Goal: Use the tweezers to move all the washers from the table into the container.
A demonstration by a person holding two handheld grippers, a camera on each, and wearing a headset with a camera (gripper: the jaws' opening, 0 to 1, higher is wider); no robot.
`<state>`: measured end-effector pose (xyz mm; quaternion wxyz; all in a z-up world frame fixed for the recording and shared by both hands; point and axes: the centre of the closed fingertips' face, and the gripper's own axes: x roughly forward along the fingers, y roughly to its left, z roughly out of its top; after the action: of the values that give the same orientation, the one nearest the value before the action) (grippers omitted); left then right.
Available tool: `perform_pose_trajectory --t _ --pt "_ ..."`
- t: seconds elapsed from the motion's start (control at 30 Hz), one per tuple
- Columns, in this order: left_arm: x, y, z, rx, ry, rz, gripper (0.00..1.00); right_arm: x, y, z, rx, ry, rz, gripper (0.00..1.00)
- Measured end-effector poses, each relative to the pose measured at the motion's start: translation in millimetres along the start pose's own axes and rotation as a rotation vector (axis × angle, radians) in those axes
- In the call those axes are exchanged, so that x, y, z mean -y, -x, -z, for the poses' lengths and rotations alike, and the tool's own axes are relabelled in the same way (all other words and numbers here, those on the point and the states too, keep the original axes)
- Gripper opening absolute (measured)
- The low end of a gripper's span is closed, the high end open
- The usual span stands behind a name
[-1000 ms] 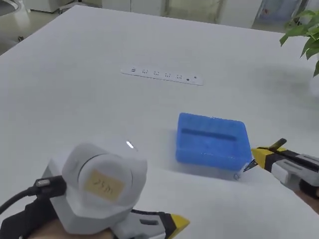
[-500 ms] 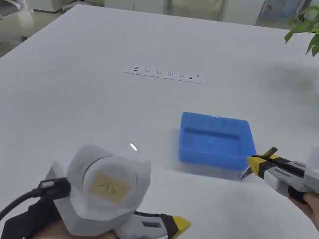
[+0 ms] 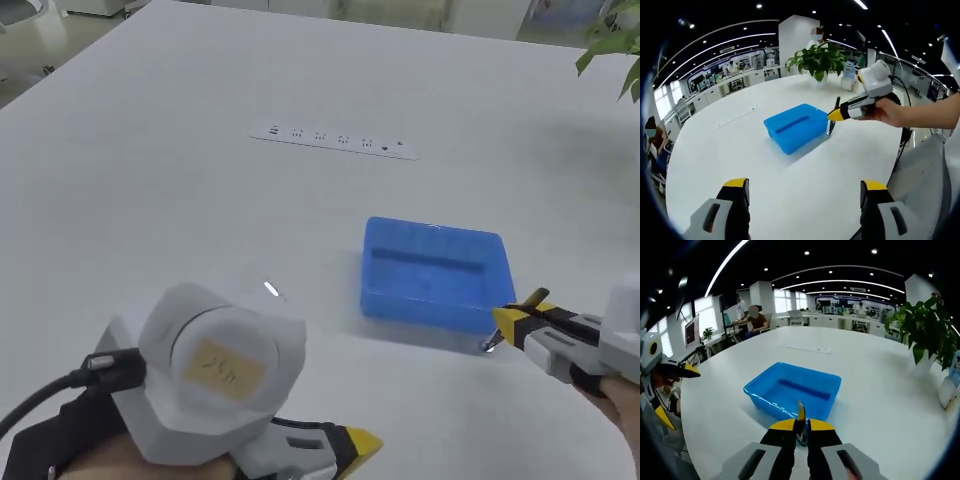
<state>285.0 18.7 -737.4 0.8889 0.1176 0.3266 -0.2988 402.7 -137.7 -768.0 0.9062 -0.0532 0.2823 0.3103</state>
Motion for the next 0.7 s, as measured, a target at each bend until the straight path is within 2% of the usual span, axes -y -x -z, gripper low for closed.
perform_pose_trajectory --t 0.5,0.7 --pt "3.6 -1.1 0.5 0.000 -0.006 0.007 0.94 3.2 -1.5 0.1 0.012 -0.046 0.011 0.03" --pt "4.5 -1.7 -0.3 0.000 -0.012 0.007 0.93 2.7 -2.4 -0.2 -0.005 -0.033 0.017 0.03"
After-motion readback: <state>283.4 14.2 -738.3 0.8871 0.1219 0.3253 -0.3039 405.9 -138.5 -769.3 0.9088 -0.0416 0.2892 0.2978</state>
